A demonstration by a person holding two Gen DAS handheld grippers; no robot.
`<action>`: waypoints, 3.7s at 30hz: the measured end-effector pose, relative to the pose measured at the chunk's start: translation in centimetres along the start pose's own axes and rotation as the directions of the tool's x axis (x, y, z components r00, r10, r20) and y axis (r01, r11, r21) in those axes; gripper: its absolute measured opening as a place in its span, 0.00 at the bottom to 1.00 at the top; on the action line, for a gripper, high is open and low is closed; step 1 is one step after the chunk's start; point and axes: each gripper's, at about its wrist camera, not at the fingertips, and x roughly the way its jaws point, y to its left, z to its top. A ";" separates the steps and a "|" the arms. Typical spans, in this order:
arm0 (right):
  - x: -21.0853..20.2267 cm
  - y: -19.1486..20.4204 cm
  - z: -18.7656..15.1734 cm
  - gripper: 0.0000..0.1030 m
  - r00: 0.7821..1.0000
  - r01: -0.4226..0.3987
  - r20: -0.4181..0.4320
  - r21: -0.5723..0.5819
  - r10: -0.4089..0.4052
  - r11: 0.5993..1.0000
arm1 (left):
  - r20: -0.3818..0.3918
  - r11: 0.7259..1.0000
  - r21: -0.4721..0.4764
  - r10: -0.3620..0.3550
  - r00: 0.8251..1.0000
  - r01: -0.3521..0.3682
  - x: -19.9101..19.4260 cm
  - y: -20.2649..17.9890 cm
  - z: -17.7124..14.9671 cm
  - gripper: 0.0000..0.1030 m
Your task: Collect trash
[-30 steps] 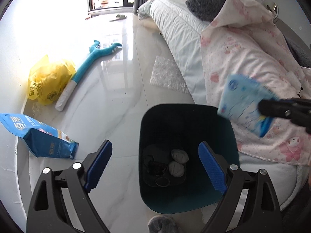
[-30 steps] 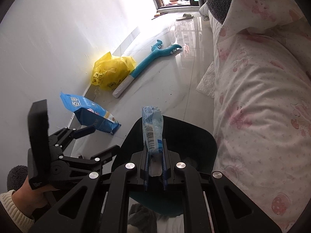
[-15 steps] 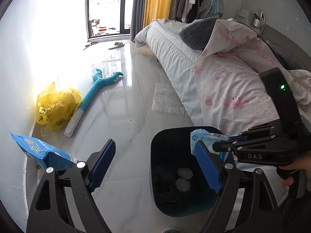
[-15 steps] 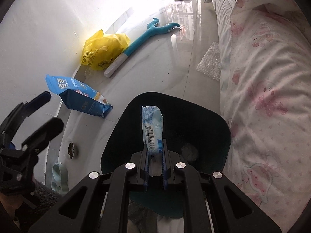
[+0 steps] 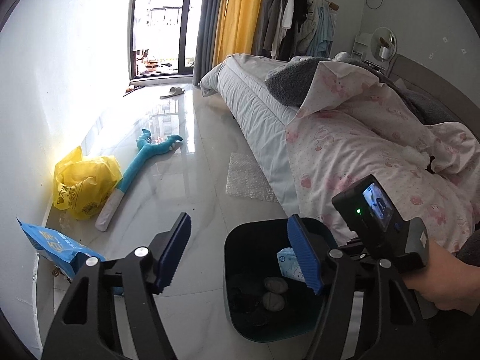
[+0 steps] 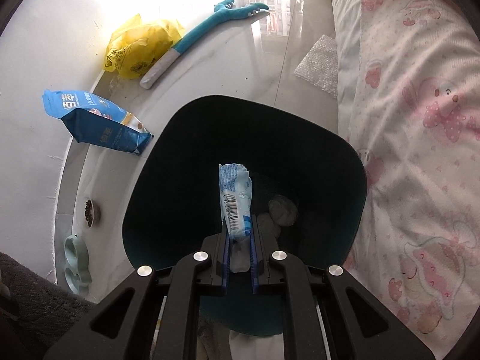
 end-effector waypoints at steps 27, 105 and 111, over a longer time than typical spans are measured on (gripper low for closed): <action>-10.2 -2.7 -1.3 0.49 0.958 -0.021 0.287 0.023 0.013 1.000 | 0.208 0.992 0.111 -0.075 0.975 0.053 -4.5 -7.6 6.4 0.68; -19.8 -34.1 -8.3 0.80 0.841 0.186 0.486 0.152 -0.238 0.971 | -0.108 0.887 0.242 -0.377 0.920 0.392 14.4 -31.4 10.2 0.95; -19.3 -34.4 -7.9 0.68 0.852 0.187 0.472 0.133 -0.229 0.973 | -0.141 0.879 0.265 -0.373 0.917 0.398 15.4 -33.1 9.4 0.95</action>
